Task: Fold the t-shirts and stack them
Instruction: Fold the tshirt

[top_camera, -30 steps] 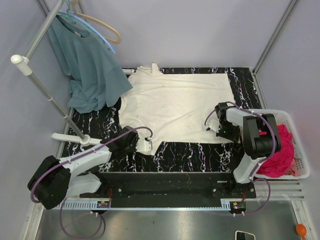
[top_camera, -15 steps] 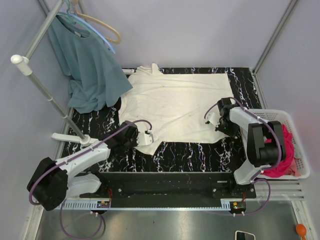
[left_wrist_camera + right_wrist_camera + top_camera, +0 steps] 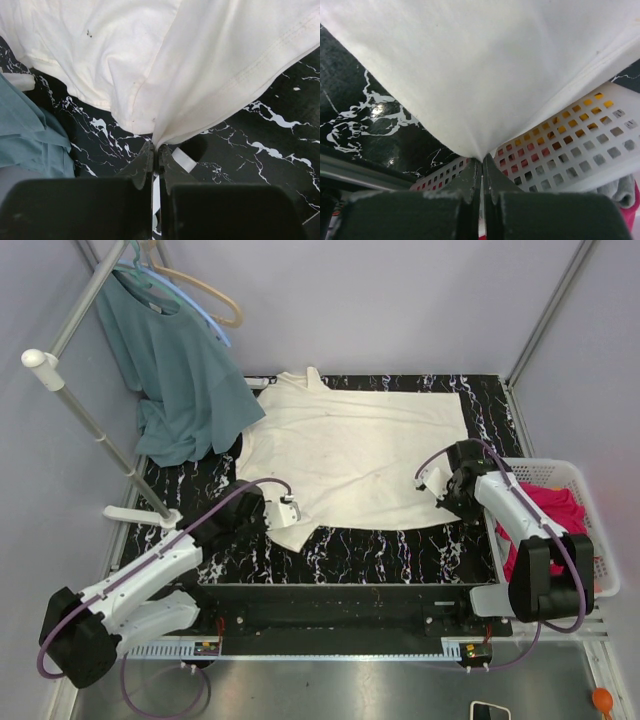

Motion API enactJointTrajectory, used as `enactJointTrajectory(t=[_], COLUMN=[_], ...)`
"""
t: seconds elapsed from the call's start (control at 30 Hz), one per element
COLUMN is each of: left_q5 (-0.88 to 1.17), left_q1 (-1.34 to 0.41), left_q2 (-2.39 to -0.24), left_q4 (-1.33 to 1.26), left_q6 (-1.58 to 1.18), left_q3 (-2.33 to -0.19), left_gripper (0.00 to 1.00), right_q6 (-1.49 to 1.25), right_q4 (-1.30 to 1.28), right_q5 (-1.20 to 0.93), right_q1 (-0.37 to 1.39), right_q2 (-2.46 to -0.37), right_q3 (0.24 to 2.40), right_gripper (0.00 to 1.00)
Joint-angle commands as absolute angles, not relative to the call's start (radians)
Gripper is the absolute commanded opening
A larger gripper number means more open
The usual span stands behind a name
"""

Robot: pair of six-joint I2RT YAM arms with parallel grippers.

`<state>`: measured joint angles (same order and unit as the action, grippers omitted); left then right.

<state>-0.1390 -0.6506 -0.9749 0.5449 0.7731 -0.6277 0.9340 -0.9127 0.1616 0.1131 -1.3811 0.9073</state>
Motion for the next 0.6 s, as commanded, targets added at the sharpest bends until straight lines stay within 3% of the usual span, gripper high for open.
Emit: enactJointTrajectory(t=[0.0,0.4,0.57], left_q5=[-0.117,-0.184,-0.118], left_q1=[-0.647,-0.631,-0.529], left_q2=[-0.916,-0.968,-1.051], left_q4=[0.623,0.572,0.505], left_q6=[0.741,0.808,0.859], left_q3=[-0.669,-0.745,-0.822], left_gripper=[0.0,0.0,0.0], right_q6=[0.994,1.015,1.029], right_q4=[-1.041,-1.029,-1.012], right_q5=[0.126,0.158,0.163], right_q1=[0.113,0.114,0.112], right_q2=[-1.296,-1.328,-1.396], right_q3=[0.908,1.015,1.092], right_gripper=[0.0,0.0,0.0])
